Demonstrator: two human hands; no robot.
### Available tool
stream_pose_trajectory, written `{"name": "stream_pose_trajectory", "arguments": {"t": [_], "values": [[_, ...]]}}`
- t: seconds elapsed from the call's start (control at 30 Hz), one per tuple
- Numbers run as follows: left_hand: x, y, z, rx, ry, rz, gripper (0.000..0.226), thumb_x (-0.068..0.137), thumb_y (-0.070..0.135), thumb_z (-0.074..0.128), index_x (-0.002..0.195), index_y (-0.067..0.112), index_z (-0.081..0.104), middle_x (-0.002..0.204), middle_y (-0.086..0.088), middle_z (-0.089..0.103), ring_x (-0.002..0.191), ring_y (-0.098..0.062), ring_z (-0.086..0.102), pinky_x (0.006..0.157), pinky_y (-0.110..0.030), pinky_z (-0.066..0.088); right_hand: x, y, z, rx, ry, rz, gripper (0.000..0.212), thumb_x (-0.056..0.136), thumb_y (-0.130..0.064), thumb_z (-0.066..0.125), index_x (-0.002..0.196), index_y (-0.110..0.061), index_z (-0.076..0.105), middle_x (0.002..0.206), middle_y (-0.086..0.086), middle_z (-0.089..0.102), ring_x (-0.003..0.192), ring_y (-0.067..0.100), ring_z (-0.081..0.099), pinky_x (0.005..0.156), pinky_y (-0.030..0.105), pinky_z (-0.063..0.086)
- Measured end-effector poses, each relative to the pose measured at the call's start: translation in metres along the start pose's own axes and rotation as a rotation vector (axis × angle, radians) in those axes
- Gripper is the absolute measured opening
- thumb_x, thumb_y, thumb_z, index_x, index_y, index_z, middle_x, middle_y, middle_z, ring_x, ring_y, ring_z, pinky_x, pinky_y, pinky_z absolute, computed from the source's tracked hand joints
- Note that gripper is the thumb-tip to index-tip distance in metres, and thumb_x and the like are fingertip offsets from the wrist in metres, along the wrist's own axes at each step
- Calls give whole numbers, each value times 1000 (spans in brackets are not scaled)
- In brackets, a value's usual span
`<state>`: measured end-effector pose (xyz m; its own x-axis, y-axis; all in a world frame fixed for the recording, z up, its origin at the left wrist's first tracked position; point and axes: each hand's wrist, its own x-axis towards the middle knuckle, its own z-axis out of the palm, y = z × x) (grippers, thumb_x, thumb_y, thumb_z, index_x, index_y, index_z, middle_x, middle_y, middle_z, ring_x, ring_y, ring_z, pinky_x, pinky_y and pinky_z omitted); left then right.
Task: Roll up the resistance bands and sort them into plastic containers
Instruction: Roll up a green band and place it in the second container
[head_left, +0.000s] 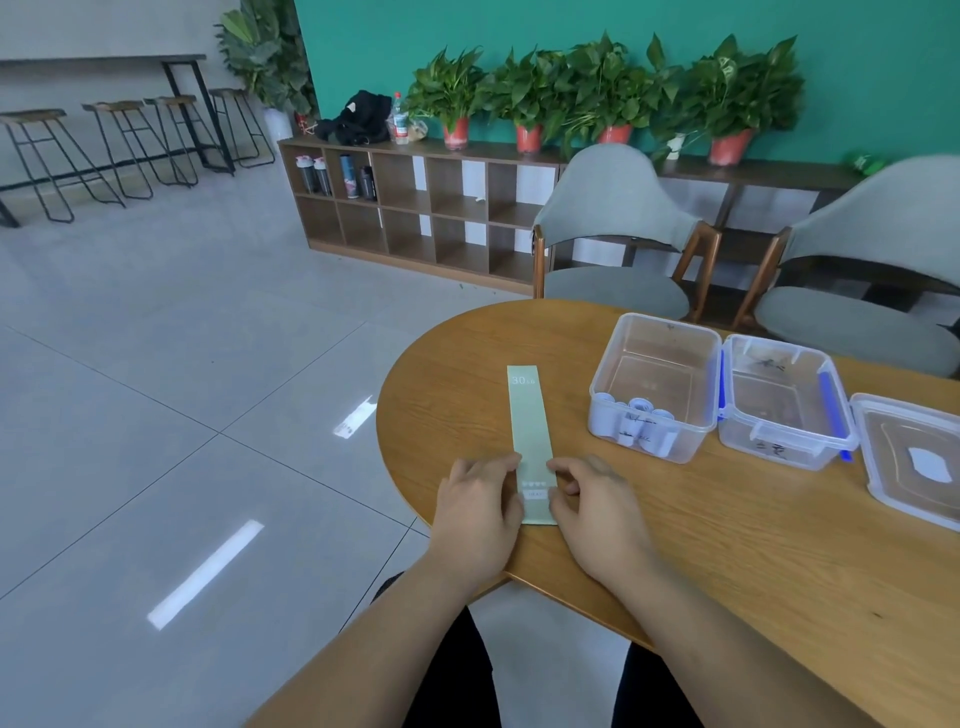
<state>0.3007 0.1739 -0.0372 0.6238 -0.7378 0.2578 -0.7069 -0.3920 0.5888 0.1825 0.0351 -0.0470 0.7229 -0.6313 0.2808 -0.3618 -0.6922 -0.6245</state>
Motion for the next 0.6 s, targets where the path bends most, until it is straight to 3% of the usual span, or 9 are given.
{"name": "stream_pose_trajectory", "arguments": {"t": [0.13,0.3,0.37,0.5,0.6], "values": [[-8,-4,-3,-65,-11,23,47,101,32,65,147,33,55,138,19,60,131,-7,42,109,-28,37,-10,6,-6,30,-15,-88,28,94,-28,73,122,-28,71,115,-18,64,96,2,61,91,28,54],[-12,-10,-12,-172,5,4,44,96,32,73,138,39,62,124,29,61,125,5,44,97,-1,33,-17,11,-14,9,32,-99,21,95,-34,72,115,-33,74,112,-23,66,102,5,55,92,26,50],[-12,-9,-12,-177,-6,12,44,95,33,75,136,41,63,120,28,63,124,4,46,96,-3,35,-17,11,-14,24,47,-88,18,94,-32,74,111,-34,75,107,-23,66,100,6,56,91,29,51],[-12,-10,-7,-174,-4,36,40,91,31,78,131,34,69,121,25,65,123,1,49,103,-21,46,-18,9,-12,6,39,-88,18,91,-32,76,109,-35,76,107,-23,65,102,6,56,90,29,51],[-12,-10,-6,-160,9,34,39,91,31,78,129,33,70,121,25,65,122,1,48,103,-22,47,-20,8,-12,3,30,-88,19,90,-33,77,109,-35,76,108,-23,63,104,7,55,90,28,50]]}}
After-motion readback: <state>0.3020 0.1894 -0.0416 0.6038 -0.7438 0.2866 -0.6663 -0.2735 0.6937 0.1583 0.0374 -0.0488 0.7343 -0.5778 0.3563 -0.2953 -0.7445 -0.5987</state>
